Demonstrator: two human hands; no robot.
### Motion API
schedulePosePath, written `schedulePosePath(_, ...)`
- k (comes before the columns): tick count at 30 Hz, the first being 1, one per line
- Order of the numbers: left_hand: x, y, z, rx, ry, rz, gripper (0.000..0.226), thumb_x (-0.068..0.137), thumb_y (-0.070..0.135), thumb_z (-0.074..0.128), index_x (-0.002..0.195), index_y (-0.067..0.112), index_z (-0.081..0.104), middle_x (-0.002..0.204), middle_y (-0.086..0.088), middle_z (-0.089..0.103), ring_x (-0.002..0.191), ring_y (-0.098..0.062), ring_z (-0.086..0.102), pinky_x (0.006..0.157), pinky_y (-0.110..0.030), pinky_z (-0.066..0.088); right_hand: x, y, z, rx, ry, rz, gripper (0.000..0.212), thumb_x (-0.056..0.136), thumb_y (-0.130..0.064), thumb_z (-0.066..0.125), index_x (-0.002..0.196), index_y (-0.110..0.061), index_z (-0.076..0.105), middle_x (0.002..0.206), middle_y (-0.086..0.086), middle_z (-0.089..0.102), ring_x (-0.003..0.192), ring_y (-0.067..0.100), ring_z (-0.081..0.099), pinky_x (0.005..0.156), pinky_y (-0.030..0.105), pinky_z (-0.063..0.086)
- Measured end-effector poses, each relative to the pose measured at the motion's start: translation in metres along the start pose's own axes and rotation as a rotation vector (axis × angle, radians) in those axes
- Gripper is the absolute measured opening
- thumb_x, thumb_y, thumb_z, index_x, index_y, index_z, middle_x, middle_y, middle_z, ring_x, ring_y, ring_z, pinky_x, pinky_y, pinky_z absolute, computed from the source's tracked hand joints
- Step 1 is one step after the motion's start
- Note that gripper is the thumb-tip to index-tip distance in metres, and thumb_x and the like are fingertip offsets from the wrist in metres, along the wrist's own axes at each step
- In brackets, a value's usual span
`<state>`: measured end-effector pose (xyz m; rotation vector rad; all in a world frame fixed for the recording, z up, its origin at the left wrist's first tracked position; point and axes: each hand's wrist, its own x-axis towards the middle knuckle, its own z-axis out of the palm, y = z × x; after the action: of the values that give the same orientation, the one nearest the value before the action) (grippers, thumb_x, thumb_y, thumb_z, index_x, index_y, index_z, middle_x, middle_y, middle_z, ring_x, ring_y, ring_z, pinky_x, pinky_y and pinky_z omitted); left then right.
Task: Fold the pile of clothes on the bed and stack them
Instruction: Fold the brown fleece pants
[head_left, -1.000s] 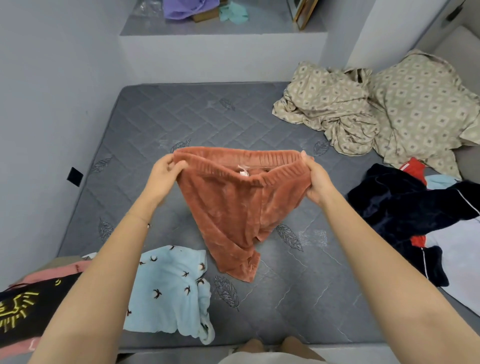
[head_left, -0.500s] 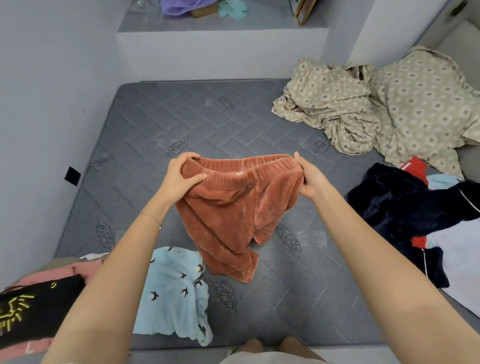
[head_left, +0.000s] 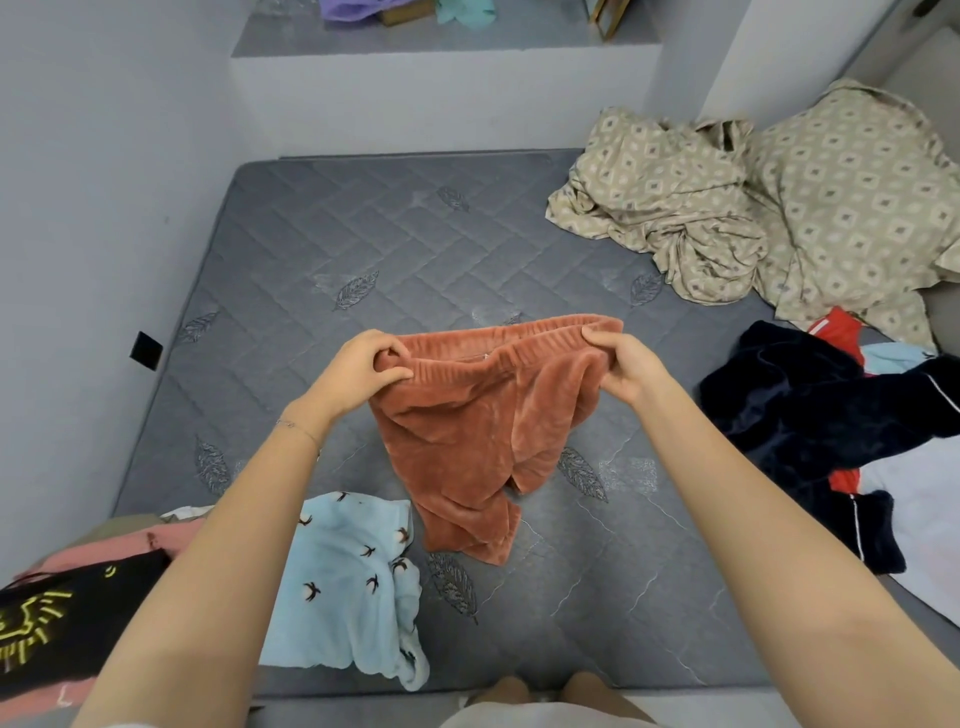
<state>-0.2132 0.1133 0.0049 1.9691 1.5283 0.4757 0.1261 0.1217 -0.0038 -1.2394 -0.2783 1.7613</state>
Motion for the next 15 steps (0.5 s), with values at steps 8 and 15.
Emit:
schedulePosePath(8,0.005,-0.010,0.005,0.172,-0.124,-0.030,0.028,0.076,0.007,0.080,0.091,0.007,0.056,0.094,-0.006,0.050,0.089,-0.021,0.047,0.079,-0.028,0.035,0.007,0.005,-0.003,-0.044,0.086,-0.091,0.014,0.087,0.005,0.062,0.100,0.000,0.060,0.088,0.012,0.067,0.072,0.017,0.072,0.062,0.027,0.059)
schedulePosePath(15,-0.002,-0.021,0.001,-0.176,0.104,-0.104,0.026,0.088,-0.006,0.059,0.080,0.014,0.043,0.076,0.000,0.043,0.073,-0.015,0.040,0.066,-0.024,0.034,0.004,0.005,-0.011,-0.363,-0.036,-0.052,0.026,0.078,0.010,0.068,0.101,-0.002,0.064,0.093,0.010,0.072,0.085,0.020,0.071,0.073,0.029,0.059)
